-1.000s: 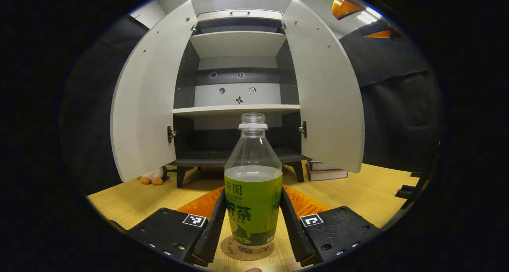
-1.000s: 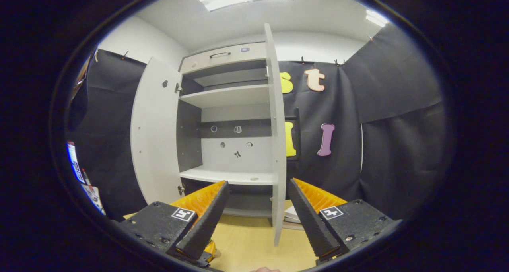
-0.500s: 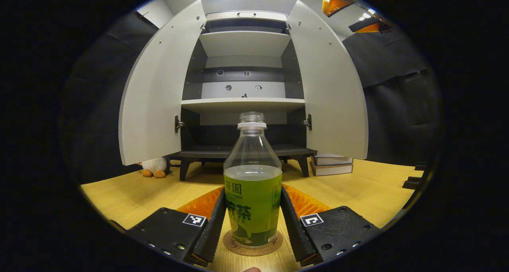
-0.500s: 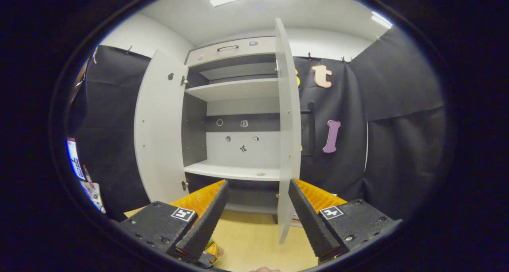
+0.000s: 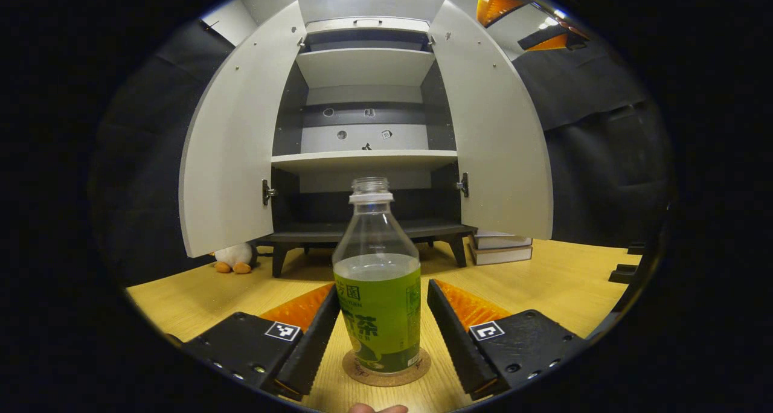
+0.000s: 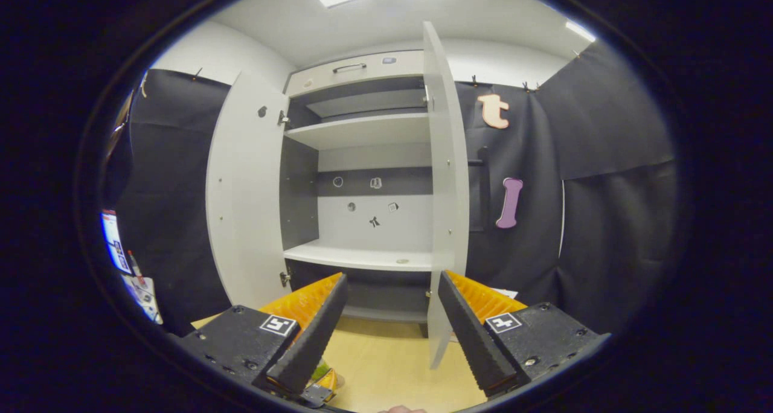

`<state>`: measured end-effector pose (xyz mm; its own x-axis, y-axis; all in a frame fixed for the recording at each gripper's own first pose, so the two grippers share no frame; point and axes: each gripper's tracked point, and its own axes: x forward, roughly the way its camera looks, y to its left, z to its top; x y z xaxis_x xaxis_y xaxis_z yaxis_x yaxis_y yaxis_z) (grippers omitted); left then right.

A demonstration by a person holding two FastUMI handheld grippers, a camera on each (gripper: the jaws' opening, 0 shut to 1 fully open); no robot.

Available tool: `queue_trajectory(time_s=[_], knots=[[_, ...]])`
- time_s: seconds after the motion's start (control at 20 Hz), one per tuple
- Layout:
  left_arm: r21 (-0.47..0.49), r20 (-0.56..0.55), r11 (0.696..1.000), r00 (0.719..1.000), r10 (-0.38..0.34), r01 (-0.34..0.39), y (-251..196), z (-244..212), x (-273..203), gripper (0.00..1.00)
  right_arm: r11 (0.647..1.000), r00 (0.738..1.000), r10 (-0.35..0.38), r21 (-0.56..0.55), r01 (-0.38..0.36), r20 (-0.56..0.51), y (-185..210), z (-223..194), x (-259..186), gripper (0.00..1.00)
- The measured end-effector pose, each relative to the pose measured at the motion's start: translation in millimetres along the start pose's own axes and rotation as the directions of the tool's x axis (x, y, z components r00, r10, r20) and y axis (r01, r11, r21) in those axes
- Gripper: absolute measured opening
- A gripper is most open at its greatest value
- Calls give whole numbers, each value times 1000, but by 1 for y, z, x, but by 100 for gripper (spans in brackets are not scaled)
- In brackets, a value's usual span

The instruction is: Grasp the bottle in the cabinet with the left hand and place it on the coaster, then close the right door with the right hand and the left door with the left hand.

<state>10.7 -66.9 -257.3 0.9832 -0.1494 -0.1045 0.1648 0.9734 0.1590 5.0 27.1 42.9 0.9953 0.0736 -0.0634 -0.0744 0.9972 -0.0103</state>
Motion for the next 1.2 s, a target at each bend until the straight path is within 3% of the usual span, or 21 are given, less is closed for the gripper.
queue_trajectory(time_s=[0.1, 0.25, 0.3, 0.45, 0.5, 0.7, 1.05, 1.2], knots=[[2, -3, 1000, 1000, -7, 7, 4, 7, -1, 95, 1000, 1000, -2, 3, 2, -2, -3, -3, 0, 99], [-1, 22, 1000, 1000, -19, 19, 10, 32, -7, 95, 1000, 1000, -6, 25, 6, 3, -10, -6, -1, 94], [7, 36, 1000, 999, -24, 24, 12, 46, -9, 95, 1000, 1000, -8, 29, 8, 4, -14, -7, -1, 99], [20, 80, 998, 995, -56, 54, 12, 90, -16, 95, 999, 1000, -23, 44, 22, 8, -26, -14, -1, 94], [14, 85, 997, 994, -73, 72, 9, 104, -17, 95, 998, 1000, -23, 56, 22, 13, -28, -15, -1, 99], [-19, 96, 997, 992, -77, 79, 6, 151, -17, 95, 994, 999, -22, 103, 20, 23, -36, -23, 0, 99], [-38, 61, 999, 998, -35, 38, 4, 190, -20, 95, 994, 999, -39, 106, 37, 21, -52, -53, -6, 99], [-55, 50, 996, 997, -62, 64, -3, 200, -26, 95, 988, 998, -54, 147, 48, 34, -70, -48, -2, 99]])
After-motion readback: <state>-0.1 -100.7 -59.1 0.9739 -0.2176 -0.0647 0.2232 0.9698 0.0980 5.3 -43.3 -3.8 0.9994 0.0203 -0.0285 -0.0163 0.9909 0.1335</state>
